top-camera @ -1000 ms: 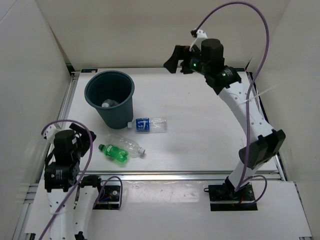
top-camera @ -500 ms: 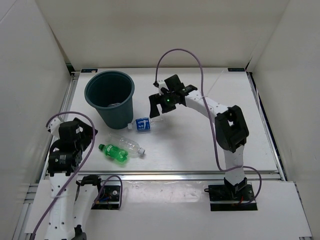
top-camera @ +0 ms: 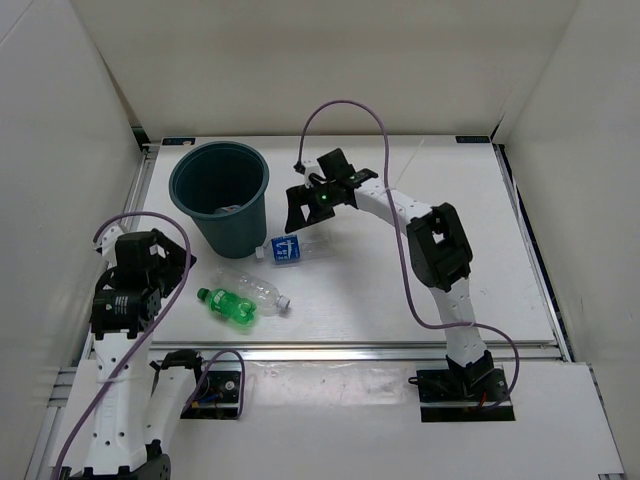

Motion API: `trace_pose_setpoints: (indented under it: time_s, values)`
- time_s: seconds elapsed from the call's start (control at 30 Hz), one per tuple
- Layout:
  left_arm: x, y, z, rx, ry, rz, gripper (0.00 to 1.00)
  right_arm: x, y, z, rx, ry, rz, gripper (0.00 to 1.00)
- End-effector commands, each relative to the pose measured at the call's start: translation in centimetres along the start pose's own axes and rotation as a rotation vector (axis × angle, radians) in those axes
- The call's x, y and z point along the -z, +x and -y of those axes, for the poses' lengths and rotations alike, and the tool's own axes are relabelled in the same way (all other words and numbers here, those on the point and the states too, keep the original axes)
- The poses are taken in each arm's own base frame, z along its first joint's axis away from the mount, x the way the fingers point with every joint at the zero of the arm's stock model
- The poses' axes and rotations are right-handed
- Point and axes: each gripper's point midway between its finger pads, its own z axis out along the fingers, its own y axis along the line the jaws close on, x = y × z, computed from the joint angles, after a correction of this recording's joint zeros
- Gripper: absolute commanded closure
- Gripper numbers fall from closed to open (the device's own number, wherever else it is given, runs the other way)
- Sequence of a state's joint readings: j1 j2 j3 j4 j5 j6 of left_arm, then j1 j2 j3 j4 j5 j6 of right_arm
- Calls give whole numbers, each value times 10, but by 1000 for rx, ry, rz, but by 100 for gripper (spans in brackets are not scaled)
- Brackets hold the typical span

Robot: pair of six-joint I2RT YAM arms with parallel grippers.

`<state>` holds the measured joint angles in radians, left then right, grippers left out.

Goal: Put the plastic bottles in the bin

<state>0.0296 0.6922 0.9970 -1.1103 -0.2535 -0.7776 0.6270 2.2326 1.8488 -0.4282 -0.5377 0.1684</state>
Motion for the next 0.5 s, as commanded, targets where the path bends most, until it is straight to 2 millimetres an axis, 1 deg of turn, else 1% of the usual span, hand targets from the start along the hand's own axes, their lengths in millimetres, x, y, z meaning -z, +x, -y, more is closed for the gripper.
trace_pose_setpoints:
  time_s: [0.0, 0.03, 0.07, 0.1, 0.13, 0.17, 0.2, 0.23, 0.27, 0.3, 0.33, 0.4, 0.43, 0.47]
  values:
    - [8, 0, -1, -18, 2, -13, 0, -5, 5, -8, -9, -62, -10, 2]
    - [8, 2, -2, -10, -4, -20, 0, -5, 12, -8, -22, -70, -30, 0]
    - [8, 2, -2, -10, -4, -20, 0, -5, 14, -8, -28, -69, -38, 0]
    - [9, 3, 0, -10, 3, -27, 0, -6, 20, -15, -28, -86, -52, 0]
    - [10, 2, 0, -8, 9, -21, 0, -3, 26, -15, -35, -84, -62, 0]
    - [10, 2, 0, -8, 9, -21, 0, -6, 32, -17, -24, -88, -75, 0]
    - [11, 4, -2, -10, 2, -28, 0, -4, 33, -19, -24, -88, -75, 0]
    - [13, 3, -2, -7, 10, -20, 0, -5, 40, -25, -21, -93, -89, 0]
    - [11, 6, -4, -1, 3, -27, 0, -7, 44, -27, -12, -84, -105, 0]
    - [11, 8, -6, 0, 4, -26, 0, -8, 49, -20, -22, -50, -116, 0]
    - [13, 8, -5, 2, 18, -25, 0, -11, 52, -24, -11, -42, -122, 0]
    - [15, 9, -6, 3, 19, -24, 0, -19, 76, -23, -15, -18, -177, 0]
    - [17, 9, -6, 5, 25, -18, 0, -19, 81, -20, -21, -5, -186, 0]
    - [19, 10, -8, 5, 24, -19, 0, -21, 91, -21, -19, 14, -206, 0]
